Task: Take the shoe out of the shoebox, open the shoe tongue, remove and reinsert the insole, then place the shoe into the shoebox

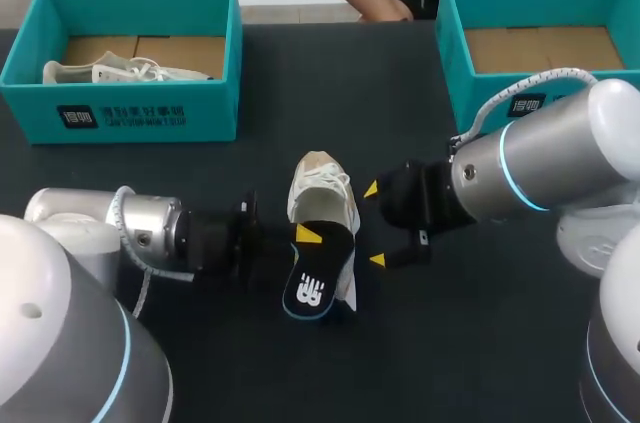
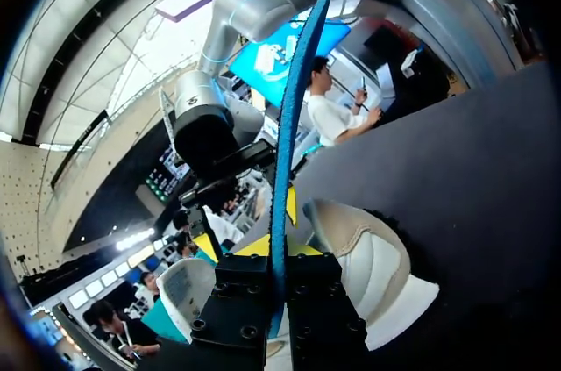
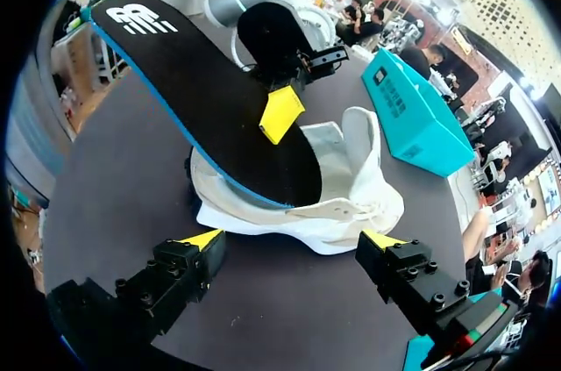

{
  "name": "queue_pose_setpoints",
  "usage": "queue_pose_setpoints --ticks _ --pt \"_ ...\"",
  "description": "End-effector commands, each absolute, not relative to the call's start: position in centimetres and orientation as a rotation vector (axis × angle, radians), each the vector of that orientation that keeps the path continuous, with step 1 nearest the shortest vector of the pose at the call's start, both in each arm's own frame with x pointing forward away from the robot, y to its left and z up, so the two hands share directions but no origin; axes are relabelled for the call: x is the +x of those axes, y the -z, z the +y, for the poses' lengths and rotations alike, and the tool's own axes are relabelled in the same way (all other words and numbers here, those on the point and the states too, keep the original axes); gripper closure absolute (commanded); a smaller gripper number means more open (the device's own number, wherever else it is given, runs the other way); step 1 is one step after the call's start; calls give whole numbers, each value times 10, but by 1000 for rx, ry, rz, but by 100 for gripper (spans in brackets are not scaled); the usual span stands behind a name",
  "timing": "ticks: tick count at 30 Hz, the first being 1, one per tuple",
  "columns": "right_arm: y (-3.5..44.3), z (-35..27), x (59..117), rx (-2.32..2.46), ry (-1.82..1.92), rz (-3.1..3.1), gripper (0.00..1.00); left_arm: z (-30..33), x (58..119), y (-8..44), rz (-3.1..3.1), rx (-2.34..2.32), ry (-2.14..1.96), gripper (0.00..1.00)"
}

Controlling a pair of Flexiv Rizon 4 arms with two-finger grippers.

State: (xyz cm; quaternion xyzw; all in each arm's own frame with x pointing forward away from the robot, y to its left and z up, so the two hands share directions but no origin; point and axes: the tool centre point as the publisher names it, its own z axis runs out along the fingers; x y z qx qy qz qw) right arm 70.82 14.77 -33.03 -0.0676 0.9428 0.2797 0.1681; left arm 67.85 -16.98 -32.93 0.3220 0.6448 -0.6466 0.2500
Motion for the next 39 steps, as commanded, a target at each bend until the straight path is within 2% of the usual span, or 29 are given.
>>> queue_pose_setpoints --ticks 1,7,9,10,22,31,35,36,37,38,39 --pt "330 147 707 -193 -795 2681 0 -171 686 336 1753 879 1760 100" --pt "330 147 707 -193 -795 2681 0 -169 691 340 1761 861 1753 100" --pt "330 147 707 -193 -795 2681 0 -169 691 337 1760 860 1756 66" --pt "330 147 707 -193 -795 2681 0 -168 690 335 1758 862 1756 53" --pt "330 147 707 -193 -795 2681 0 -169 682 321 1748 874 1752 60" --pt "330 147 707 -193 -795 2681 0 -170 666 309 1757 850 1780 59" --pt "330 147 707 -193 -795 2681 0 -173 658 307 1777 844 1782 62" --pt "330 147 707 -193 -795 2681 0 -173 656 306 1777 840 1789 74" --pt "330 147 707 -193 -795 2681 0 -174 654 305 1776 842 1788 90" --pt "330 147 707 -193 -795 2681 0 -175 654 306 1778 845 1786 100" --pt "330 147 707 -193 -795 2681 0 -176 653 307 1780 848 1786 100"
